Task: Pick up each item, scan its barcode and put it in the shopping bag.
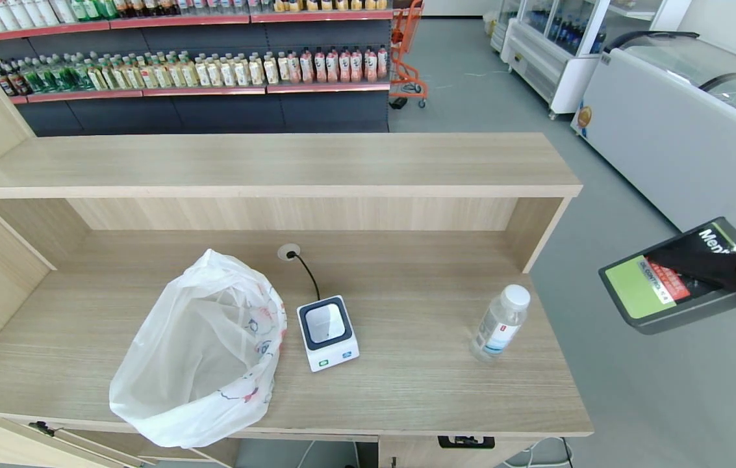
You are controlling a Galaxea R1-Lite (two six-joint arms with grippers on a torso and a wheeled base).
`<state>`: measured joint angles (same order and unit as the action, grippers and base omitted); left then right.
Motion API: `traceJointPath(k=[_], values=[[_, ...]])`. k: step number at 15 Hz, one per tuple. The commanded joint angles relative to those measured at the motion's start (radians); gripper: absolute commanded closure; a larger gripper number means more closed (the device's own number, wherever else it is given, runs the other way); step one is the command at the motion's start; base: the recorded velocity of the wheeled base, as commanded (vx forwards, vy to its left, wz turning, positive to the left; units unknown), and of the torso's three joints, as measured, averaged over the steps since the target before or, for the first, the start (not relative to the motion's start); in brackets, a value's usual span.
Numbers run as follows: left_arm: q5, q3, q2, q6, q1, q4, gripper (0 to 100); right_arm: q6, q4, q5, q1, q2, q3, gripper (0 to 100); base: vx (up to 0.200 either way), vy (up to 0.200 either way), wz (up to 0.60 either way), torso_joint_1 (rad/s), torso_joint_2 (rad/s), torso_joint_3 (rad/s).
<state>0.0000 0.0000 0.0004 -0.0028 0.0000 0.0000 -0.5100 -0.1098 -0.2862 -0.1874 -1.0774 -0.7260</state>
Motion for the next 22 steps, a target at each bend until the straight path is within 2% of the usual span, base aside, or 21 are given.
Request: traceJointPath(k=[1, 7, 14, 17, 19, 22], values=[[0.0, 0.0, 0.0, 0.0, 0.0, 0.0, 0, -0.001, -0.001, 0.001, -0.004, 0.004, 0.016, 100, 0.0, 0.0, 0.0, 0.0, 0.0, 0.0], [0.0, 0.0, 0.0, -0.002, 0.0, -0.002, 0, 0.024, 0.001, 0.002, 0.002, 0.004, 0.011, 100, 0.0, 0.0, 0.0, 0.0, 0.0, 0.0], [0.0, 0.0, 0.0, -0.002, 0.0, 0.0, 0, 0.019, 0.01, 0.015, -0.047, -0.01, -0.013, 100, 0.0, 0.2, 0.0, 0.005, 0.0, 0.002], [0.0, 0.0, 0.0, 0.0, 0.0, 0.0, 0, 0.021, 0.01, 0.058, -0.063, -0.045, 0.008, 100, 0.0, 0.2, 0.0, -0.004, 0.0, 0.001], [0.0, 0.0, 0.0, 0.0, 0.0, 0.0, 0, 0.025, 0.001, 0.065, -0.063, -0.144, -0.01, 100, 0.0, 0.2, 0.0, 0.0, 0.0, 0.002], [0.0, 0.0, 0.0, 0.003, 0.0, 0.0, 0, 0.09, -0.034, 0.11, -0.113, -0.312, -0.043, 100, 0.0, 0.2, 0.0, 0.001, 0.0, 0.002]])
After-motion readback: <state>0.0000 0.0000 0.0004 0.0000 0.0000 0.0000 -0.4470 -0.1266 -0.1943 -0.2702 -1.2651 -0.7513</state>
